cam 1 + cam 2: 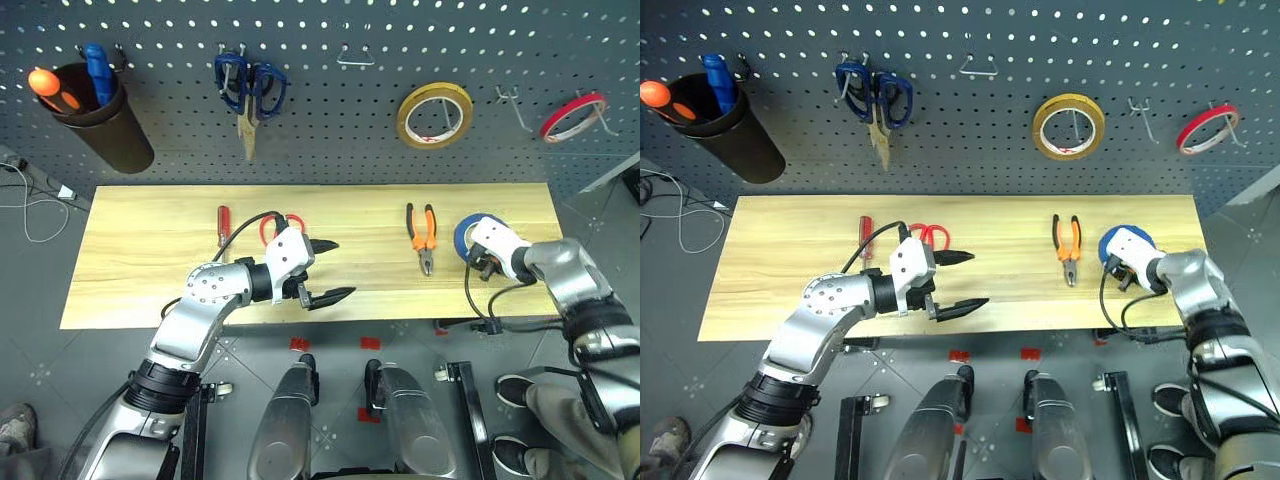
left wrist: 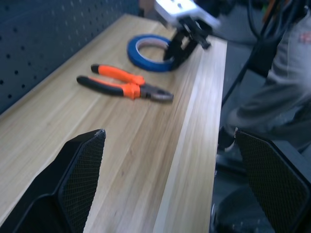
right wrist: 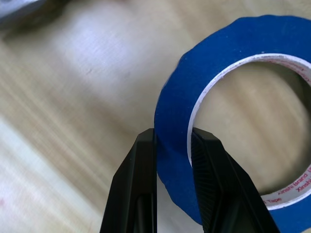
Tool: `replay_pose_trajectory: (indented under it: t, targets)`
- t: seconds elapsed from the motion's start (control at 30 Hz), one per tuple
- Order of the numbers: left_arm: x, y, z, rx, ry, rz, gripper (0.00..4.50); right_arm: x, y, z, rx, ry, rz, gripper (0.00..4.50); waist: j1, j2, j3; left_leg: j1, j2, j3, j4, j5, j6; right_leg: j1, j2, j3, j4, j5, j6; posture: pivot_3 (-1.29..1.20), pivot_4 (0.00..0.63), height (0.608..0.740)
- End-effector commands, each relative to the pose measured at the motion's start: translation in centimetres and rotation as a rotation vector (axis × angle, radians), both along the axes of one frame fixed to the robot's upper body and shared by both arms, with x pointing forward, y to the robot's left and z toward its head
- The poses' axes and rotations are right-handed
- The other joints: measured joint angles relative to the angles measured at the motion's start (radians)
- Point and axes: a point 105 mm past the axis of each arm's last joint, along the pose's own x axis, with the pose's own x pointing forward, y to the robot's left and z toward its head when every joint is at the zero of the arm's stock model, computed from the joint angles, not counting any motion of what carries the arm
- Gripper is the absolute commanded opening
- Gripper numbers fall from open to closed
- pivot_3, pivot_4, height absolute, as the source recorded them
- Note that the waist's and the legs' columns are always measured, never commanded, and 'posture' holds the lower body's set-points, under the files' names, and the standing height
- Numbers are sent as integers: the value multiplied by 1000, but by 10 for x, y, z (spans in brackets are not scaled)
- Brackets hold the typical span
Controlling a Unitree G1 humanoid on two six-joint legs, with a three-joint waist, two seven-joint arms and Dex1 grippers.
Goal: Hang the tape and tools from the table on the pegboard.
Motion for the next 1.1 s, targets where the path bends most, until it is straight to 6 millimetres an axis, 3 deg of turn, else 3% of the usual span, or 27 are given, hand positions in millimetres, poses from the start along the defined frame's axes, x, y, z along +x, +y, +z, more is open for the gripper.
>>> replay_pose_trajectory:
  t: [0.03, 0.17, 0.3, 0.4, 0.7, 0.93, 1.03, 1.1]
  targets:
    - [-8, -11, 18, -94, -45, -43, 4500, -41, 14, 45, -11, -254, 6, 662, 9, 7, -3, -1, 0, 0, 0, 0, 0, -1, 0, 0, 0, 0, 0, -62, 411, 740]
    - [-5, -18, 24, -126, -66, -46, 4500, -78, 52, 50, 5, -412, -10, 662, -8, 8, -4, -2, 2, 2, 1, -2, -3, -1, 1, -1, 1, -1, 3, -84, 409, 740]
    - [4, -21, 45, -192, -109, -29, 4500, -93, 99, 93, -37, -774, 71, 662, -25, 8, -4, 1, 2, 4, 2, -2, -3, -2, 1, 3, 9, -4, 9, -91, 409, 740]
    - [7, -22, 51, -201, -119, -31, 4500, -79, 97, 115, 14, -848, 52, 662, -38, 8, -5, 1, 2, 5, 3, -1, -4, -4, 1, 4, 11, -4, 11, -98, 405, 740]
    - [12, -26, 54, -201, -145, -22, 4500, -9, 63, 167, 291, -898, -24, 662, -40, 8, -5, 2, 3, 7, 3, 4, -6, -7, 1, 3, 16, 2, 3, -87, 391, 740]
    - [13, -22, 46, -179, -141, 8, 4500, 12, 67, 174, 438, -851, 12, 662, -42, 8, -5, 0, 4, 10, 1, 4, -5, -9, 1, 3, 14, 1, 3, -87, 391, 740]
    - [14, -16, 41, -165, -131, 30, 4500, 9, 71, 168, 491, -823, 6, 1595, -42, 8, -5, 0, 3, 11, 2, 3, -4, -9, 0, 4, 14, 1, 3, -71, 392, 740]
    - [14, -8, 34, -148, -115, 53, 4500, 3, 75, 152, 500, -768, -20, 2239, -41, 8, -5, 0, 4, 10, 3, 3, -4, -9, 0, 4, 15, 1, 3, -72, 394, 740]
